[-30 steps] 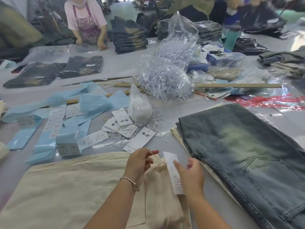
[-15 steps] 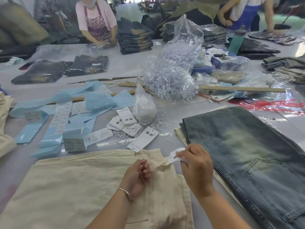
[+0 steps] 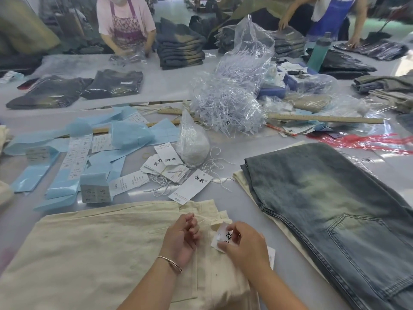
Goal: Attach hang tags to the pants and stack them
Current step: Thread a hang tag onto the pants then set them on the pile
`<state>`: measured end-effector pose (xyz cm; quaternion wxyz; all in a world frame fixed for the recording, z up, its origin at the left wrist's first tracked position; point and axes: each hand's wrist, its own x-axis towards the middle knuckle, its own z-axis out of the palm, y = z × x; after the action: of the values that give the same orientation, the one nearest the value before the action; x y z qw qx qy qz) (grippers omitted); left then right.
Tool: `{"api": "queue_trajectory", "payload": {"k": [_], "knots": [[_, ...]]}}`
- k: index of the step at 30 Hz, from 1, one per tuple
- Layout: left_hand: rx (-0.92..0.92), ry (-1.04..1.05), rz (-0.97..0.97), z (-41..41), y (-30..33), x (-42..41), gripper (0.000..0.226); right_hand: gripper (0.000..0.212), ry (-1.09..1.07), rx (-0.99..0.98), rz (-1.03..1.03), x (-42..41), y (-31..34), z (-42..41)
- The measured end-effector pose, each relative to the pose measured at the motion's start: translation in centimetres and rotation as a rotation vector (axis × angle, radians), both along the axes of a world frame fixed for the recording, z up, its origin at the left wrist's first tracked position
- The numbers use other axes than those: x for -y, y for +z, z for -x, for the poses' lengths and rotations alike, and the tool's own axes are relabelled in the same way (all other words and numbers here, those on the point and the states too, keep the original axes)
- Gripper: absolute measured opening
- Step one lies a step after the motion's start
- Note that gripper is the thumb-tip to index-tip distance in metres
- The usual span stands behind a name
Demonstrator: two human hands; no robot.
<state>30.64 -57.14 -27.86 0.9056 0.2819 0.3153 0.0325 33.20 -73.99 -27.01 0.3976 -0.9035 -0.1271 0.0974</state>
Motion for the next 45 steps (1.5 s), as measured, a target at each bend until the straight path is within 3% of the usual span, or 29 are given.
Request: {"api": "queue_trajectory", "payload": {"k": [6, 11, 18, 20, 22, 26, 31, 35, 42, 45], "knots": [[-0.018, -0.02, -0.001, 0.0, 0.4, 0.1, 0.023, 0.033, 0.082, 0.118, 0.097, -1.0, -0.4, -0.3], [-0.014, -0.031, -0.041, 0.0, 0.1, 0.1, 0.019, 0.016, 0.134, 0.164, 0.214, -1.5, -0.6, -0.6], [-0.023, -0.17, -0.307, 0.4, -0.3, 1.0, 0.013, 0.002, 0.251, 0.246, 0.352, -2.3, -0.3, -0.7], [-0.015, -0.202, -0.431, 0.4, -0.3, 1.5, 0.013, 0.012, 0.294, 0.324, 0.38, -2.5, 0.1, -0.2], [0.01, -0.226, -0.619, 0.8, -0.4, 2.0, 0.013, 0.026, 0.252, 0.402, 0.314, -2.3, -0.3, 0.3], [0.07, -0.291, -0.898, 1.5, -0.8, 2.7, 0.015, 0.021, 0.223, 0.285, 0.157, -1.7, -0.9, 0.4], [0.07, -0.349, -0.977, 1.5, -0.8, 2.7, 0.011, 0.027, 0.039, 0.015, -0.23, -0.8, -0.6, 0.0], [0.064, -0.366, -0.991, 1.5, -0.7, 2.7, 0.011, 0.034, 0.011, -0.078, -0.327, -0.4, -0.3, -1.0], [0.056, -0.425, -1.05, 1.2, -0.6, 2.6, 0.017, 0.025, -0.043, -0.274, -0.548, -0.2, -0.7, -1.5], [0.058, -0.498, -1.198, 1.1, -0.6, 2.8, 0.021, 0.021, -0.045, -0.307, -0.551, -0.3, -0.8, -1.8]]}}
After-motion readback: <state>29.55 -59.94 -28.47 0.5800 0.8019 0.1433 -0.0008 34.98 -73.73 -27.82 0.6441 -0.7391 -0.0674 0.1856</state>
